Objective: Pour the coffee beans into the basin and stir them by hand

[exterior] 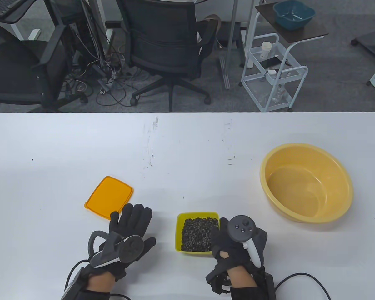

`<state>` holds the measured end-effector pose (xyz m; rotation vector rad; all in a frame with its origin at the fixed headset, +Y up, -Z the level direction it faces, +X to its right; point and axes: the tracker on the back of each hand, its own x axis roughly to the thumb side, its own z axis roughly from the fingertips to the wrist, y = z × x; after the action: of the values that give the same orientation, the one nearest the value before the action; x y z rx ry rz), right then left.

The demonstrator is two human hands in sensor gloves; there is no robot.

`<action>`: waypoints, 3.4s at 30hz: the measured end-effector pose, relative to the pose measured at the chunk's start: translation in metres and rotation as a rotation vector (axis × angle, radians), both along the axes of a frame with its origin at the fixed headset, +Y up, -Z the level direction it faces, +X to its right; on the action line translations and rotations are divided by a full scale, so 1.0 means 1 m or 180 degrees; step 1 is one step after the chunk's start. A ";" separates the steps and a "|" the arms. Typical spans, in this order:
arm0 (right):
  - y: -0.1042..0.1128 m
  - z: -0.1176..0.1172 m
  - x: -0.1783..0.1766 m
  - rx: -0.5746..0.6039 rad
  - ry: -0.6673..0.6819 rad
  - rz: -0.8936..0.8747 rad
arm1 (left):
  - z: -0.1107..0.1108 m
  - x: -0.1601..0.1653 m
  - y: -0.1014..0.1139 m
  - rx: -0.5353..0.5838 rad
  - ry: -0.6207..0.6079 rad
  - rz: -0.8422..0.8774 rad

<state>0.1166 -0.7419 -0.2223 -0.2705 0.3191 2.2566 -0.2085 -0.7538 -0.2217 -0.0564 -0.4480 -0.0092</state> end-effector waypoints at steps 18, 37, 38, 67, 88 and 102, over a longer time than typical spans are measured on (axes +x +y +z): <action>0.088 0.024 0.208 0.1770 -0.2273 -0.0101 | 0.005 0.016 -0.002 -0.0036 -0.0161 -0.0006; 0.075 0.013 0.225 0.2097 -0.2284 0.0265 | 0.009 0.018 -0.002 -0.0019 -0.0196 -0.0022; 0.077 0.013 0.224 0.2138 -0.2257 0.0279 | 0.009 0.018 -0.002 -0.0023 -0.0199 -0.0023; 0.082 0.007 0.210 0.2287 -0.1936 0.0604 | 0.010 0.016 0.003 0.0032 -0.0180 0.0014; 0.081 0.005 0.208 0.2367 -0.1858 0.0721 | 0.011 0.015 0.004 0.0036 -0.0194 -0.0010; 0.082 0.006 0.208 0.2395 -0.1858 0.0696 | 0.011 0.015 0.004 0.0031 -0.0194 -0.0011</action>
<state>0.3249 -0.6601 -0.2163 -0.5489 -0.8797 2.2103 -0.1931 -0.7495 -0.2109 -0.0474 -0.5088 -0.0166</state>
